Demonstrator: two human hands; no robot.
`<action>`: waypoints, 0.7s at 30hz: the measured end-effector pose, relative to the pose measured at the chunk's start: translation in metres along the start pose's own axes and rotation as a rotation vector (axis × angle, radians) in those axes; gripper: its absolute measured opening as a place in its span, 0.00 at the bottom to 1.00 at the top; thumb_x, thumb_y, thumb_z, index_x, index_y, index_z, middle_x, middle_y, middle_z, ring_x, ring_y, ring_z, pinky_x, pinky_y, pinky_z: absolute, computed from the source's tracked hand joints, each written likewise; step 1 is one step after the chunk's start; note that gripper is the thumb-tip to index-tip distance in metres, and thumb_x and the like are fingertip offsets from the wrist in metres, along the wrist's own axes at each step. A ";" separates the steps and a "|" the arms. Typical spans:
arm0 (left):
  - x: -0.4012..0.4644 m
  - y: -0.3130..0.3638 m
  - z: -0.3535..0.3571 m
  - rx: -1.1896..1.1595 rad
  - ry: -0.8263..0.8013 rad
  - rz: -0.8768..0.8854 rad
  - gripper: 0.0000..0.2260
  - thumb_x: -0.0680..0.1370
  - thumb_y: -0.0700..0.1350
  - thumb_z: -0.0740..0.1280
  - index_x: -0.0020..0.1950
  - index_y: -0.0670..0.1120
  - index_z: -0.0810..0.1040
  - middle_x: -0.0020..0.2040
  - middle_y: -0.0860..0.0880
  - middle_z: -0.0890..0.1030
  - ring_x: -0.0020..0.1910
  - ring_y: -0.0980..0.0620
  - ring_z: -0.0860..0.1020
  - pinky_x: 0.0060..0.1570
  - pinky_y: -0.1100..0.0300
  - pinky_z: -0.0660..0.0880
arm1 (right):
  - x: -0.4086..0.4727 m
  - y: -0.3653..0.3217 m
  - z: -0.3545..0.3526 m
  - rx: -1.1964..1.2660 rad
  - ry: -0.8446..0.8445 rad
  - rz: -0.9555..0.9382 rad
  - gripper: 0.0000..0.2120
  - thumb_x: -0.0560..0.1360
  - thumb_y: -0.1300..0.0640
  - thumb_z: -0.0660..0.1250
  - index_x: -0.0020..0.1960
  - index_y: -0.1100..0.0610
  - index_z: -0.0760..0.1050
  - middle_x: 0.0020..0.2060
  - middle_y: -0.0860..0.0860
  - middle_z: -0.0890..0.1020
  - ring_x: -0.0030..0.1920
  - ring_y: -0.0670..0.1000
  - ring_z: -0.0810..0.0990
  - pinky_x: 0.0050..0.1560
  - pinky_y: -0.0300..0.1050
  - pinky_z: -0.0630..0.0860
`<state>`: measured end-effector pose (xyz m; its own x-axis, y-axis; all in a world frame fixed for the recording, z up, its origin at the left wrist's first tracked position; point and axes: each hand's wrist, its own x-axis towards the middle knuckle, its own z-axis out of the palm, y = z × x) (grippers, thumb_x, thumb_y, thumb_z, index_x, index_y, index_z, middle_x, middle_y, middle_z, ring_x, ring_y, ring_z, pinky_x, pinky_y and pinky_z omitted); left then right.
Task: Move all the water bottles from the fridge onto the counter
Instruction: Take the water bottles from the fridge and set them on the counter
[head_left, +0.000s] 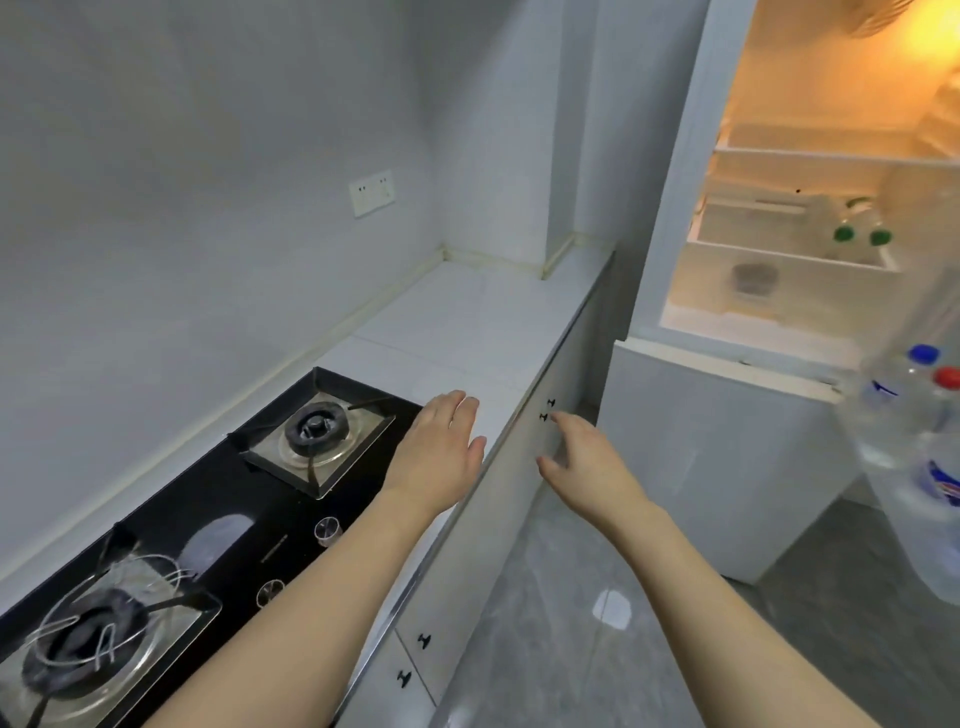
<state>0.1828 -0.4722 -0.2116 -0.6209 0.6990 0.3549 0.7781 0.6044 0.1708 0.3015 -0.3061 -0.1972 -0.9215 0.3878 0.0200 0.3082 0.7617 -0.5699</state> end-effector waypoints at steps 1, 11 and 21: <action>0.011 0.004 0.004 -0.010 0.005 0.013 0.20 0.80 0.47 0.62 0.69 0.38 0.70 0.68 0.39 0.71 0.68 0.41 0.68 0.71 0.49 0.65 | 0.006 0.007 -0.004 0.001 0.003 0.014 0.29 0.79 0.53 0.62 0.77 0.58 0.58 0.75 0.54 0.64 0.74 0.53 0.62 0.72 0.43 0.58; 0.143 0.033 0.073 -0.117 -0.024 0.130 0.18 0.78 0.44 0.65 0.66 0.37 0.72 0.66 0.39 0.73 0.65 0.40 0.71 0.63 0.49 0.71 | 0.089 0.087 -0.046 -0.004 0.084 0.168 0.28 0.80 0.53 0.62 0.77 0.58 0.57 0.75 0.54 0.64 0.74 0.53 0.62 0.71 0.42 0.58; 0.311 0.060 0.117 -0.174 -0.088 0.239 0.22 0.82 0.49 0.60 0.74 0.41 0.64 0.74 0.43 0.65 0.74 0.44 0.62 0.73 0.52 0.61 | 0.203 0.148 -0.115 -0.038 0.219 0.286 0.29 0.79 0.53 0.62 0.77 0.58 0.58 0.75 0.53 0.63 0.75 0.52 0.61 0.73 0.44 0.57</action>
<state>0.0258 -0.1738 -0.1986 -0.4180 0.8486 0.3243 0.9031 0.3493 0.2499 0.1866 -0.0553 -0.1830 -0.7254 0.6870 0.0418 0.5588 0.6234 -0.5470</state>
